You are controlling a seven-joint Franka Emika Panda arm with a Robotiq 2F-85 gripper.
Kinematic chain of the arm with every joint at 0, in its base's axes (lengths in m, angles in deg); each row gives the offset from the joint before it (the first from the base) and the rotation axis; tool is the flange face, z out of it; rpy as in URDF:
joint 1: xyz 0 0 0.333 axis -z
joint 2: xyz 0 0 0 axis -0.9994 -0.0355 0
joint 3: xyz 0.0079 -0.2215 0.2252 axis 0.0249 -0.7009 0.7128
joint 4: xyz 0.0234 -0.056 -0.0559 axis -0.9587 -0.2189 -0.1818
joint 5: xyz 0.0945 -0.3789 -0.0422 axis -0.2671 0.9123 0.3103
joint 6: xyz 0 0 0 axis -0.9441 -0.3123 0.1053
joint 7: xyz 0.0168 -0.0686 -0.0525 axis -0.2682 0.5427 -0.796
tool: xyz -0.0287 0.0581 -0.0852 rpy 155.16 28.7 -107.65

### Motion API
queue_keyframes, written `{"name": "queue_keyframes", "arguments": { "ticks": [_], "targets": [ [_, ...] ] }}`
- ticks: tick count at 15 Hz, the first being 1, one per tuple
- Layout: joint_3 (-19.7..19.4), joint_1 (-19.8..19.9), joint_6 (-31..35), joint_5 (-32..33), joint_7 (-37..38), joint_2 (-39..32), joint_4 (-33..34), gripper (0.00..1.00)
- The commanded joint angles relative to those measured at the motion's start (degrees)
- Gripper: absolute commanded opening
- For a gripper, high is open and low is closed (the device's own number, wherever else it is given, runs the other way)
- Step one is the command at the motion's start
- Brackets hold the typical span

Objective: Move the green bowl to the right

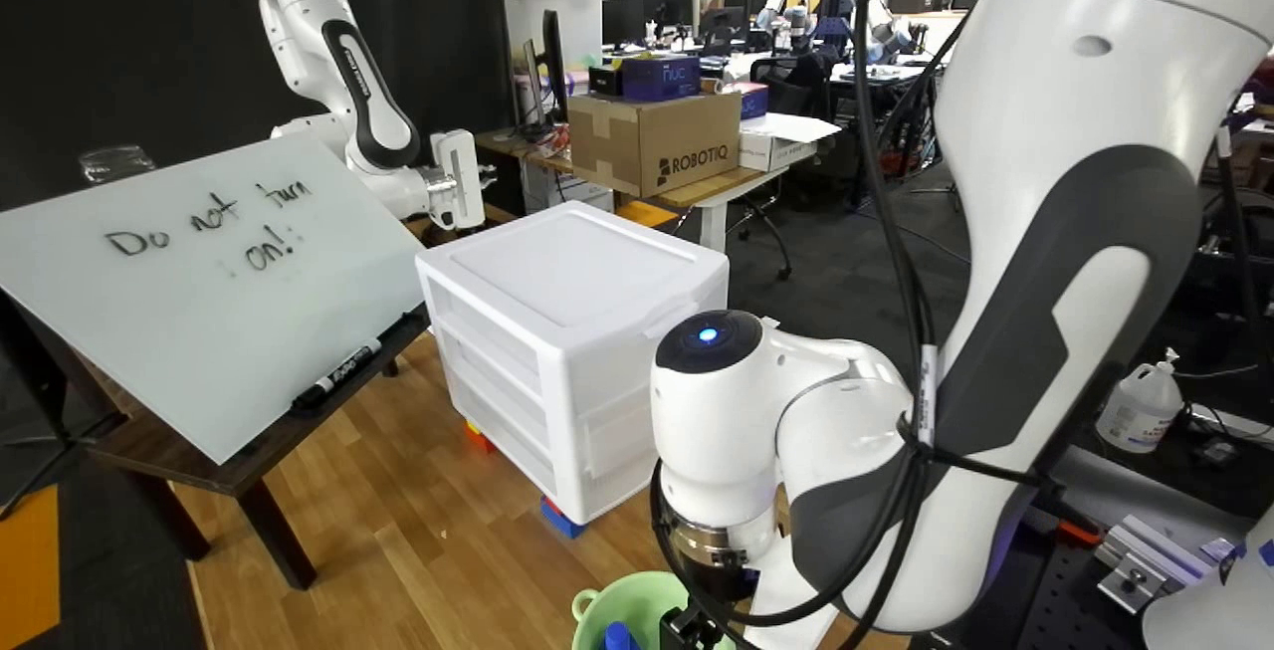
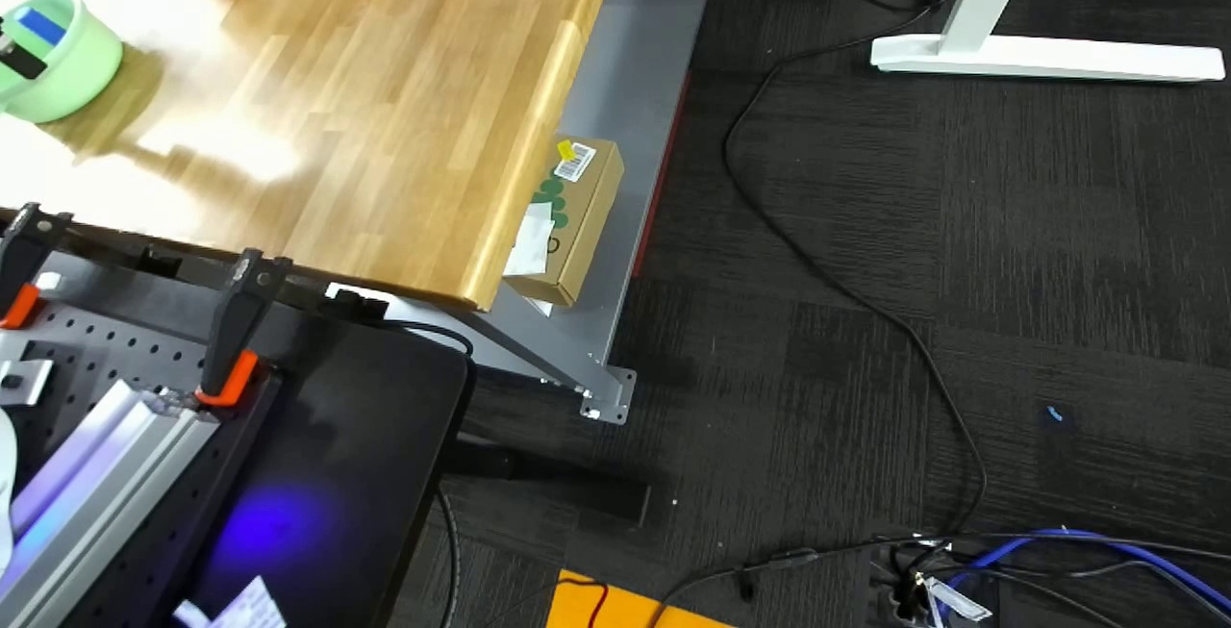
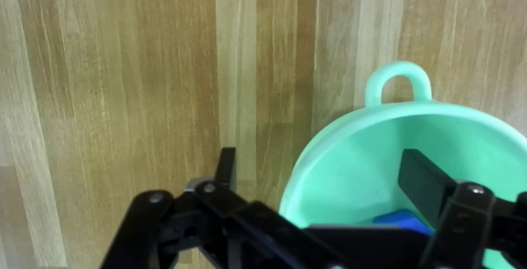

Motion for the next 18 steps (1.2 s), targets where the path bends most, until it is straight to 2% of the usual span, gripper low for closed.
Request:
{"name": "queue_keyframes", "arguments": {
  "ticks": [1,2,3,13,15,18],
  "targets": [
    [2.28,3.52,2.61,-3.44,-5.44,-0.38,-1.07,1.0],
    [2.45,3.93,2.74,-4.17,-6.57,-0.31,-1.22,0.91],
    [2.64,4.26,2.82,-4.94,-7.61,-0.24,-1.29,0.73],
    [4.94,6.33,2.82,-12.1,-14.9,0.85,-1.65,0.03],
    [6.27,7.31,3.38,-13.81,-16.8,1.22,-1.88,0.0],
    [6.2,6.78,2.54,-14.0,-16.41,2.62,-2.37,0.02]
  ]
}}
